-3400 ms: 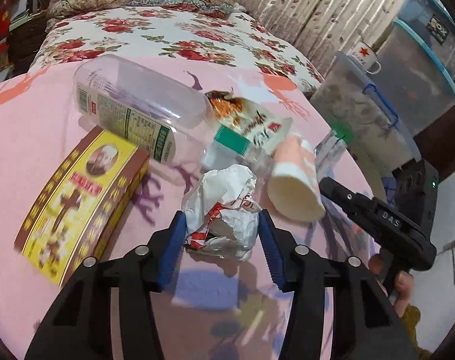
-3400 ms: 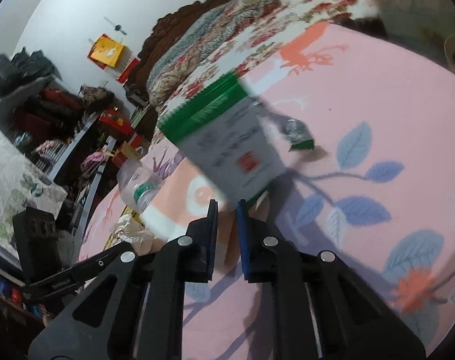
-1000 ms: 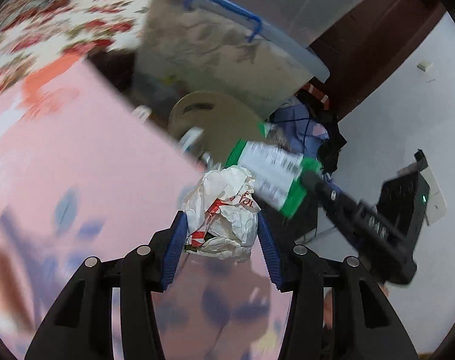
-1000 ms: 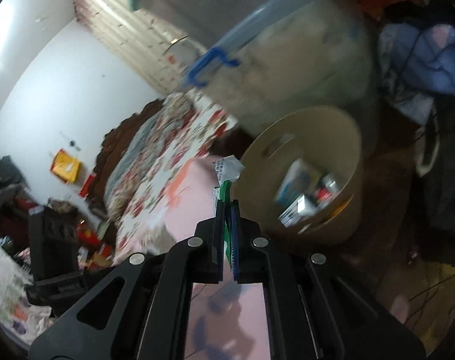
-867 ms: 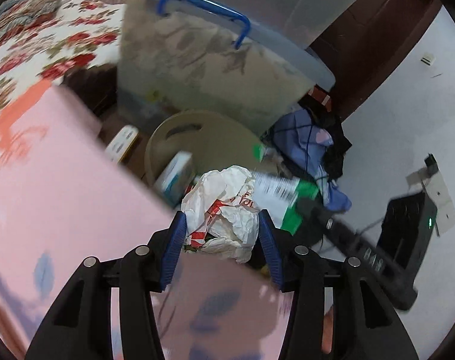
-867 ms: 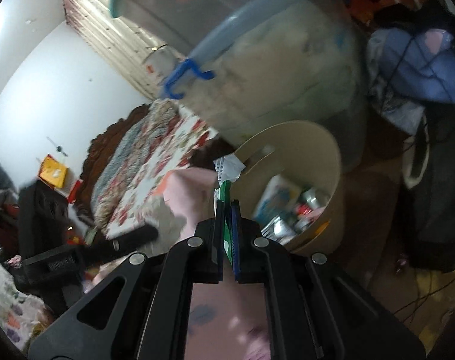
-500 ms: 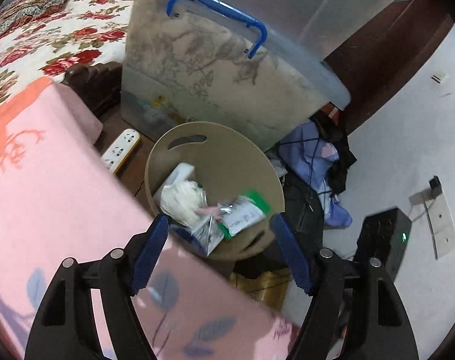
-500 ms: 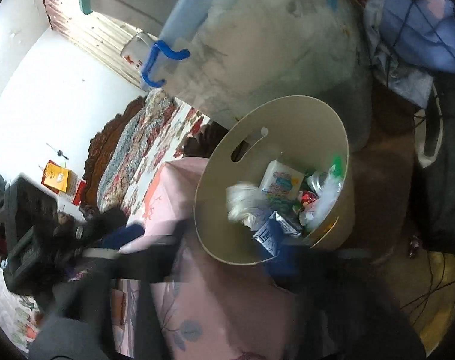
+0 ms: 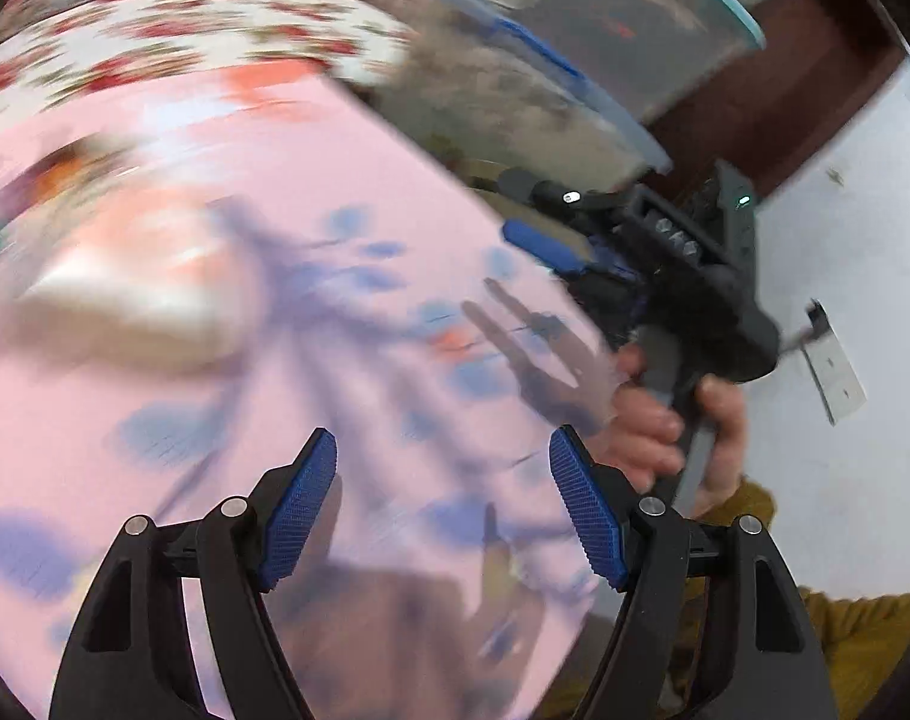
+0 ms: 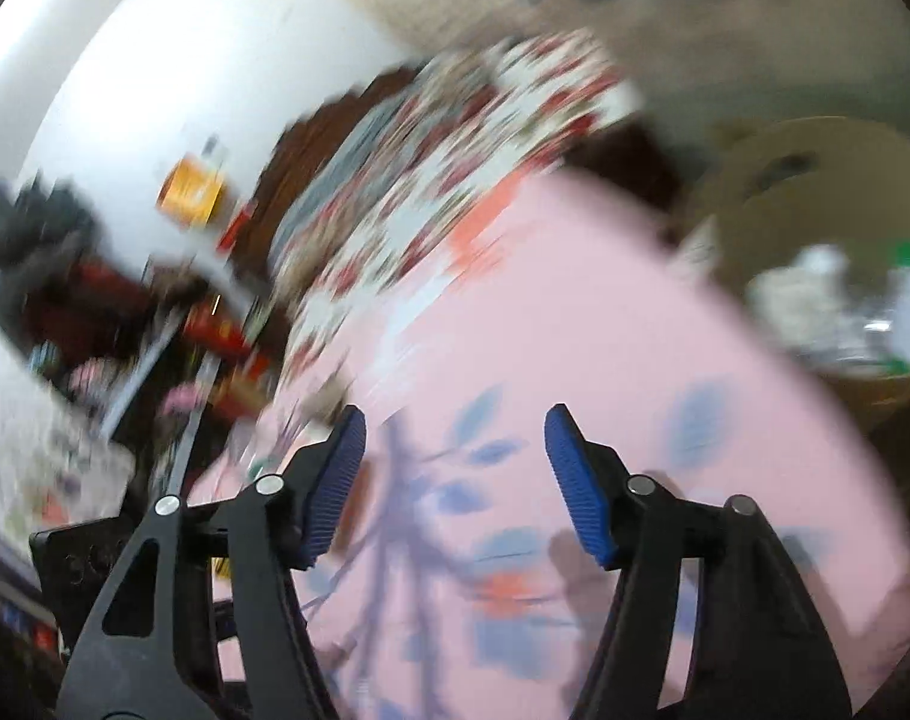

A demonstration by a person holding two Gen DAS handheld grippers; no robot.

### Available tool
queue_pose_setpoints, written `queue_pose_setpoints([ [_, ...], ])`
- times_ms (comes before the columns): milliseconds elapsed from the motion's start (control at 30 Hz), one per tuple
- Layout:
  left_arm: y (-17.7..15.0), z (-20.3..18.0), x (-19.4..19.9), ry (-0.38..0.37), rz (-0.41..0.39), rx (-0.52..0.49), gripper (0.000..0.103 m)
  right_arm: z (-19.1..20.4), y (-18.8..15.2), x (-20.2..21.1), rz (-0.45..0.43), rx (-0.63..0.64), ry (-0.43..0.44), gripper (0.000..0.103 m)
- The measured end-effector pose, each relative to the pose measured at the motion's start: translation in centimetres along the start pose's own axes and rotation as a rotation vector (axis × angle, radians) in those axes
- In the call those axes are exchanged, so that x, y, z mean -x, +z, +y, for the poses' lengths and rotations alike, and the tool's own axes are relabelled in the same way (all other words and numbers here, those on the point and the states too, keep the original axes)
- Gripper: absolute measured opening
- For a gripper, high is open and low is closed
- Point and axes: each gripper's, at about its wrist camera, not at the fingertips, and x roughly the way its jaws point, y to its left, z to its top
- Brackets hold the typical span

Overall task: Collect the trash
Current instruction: 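Move both open tools back over the bedspread toward remaining trash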

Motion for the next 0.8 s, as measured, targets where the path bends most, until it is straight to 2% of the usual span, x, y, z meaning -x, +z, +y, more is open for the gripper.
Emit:
queue_pose_setpoints([
  [167, -2.9, 8.0, 7.1, 0.072, -0.123, 0.221, 0.070, 8.2, -0.9, -6.3, 0.133, 0.162, 0.055, 0.054],
  [300, -4.4, 11.8, 11.2, 0.098, -0.211, 0.320, 0.069, 15.5, -1.7, -11.3, 0.241, 0.351, 0.074, 0.055],
  [400, -5.1, 13.7, 12.9, 0.083, -0.248, 0.380, 0.069, 18.8, -2.3, -15.2, 0.330, 0.416, 0.050, 0.055],
  [600, -6.3, 15.4, 15.0, 0.055, -0.292, 0.418, 0.070, 20.8, -4.6, -19.4, 0.436, 0.507, -0.063, 0.057],
  [633, -6.5, 15.7, 15.3, 0.052, -0.297, 0.423, 0.070, 20.7, -5.2, -19.3, 0.451, 0.502, -0.062, 0.057],
  [700, -6.9, 16.0, 16.0, 0.049, -0.316, 0.434, 0.070, 20.8, -6.7, -18.5, 0.486, 0.488, -0.030, 0.050],
  [800, -6.6, 16.5, 16.7, 0.062, -0.345, 0.457, 0.070, 21.7, -9.2, -16.1, 0.504, 0.518, 0.053, 0.050],
])
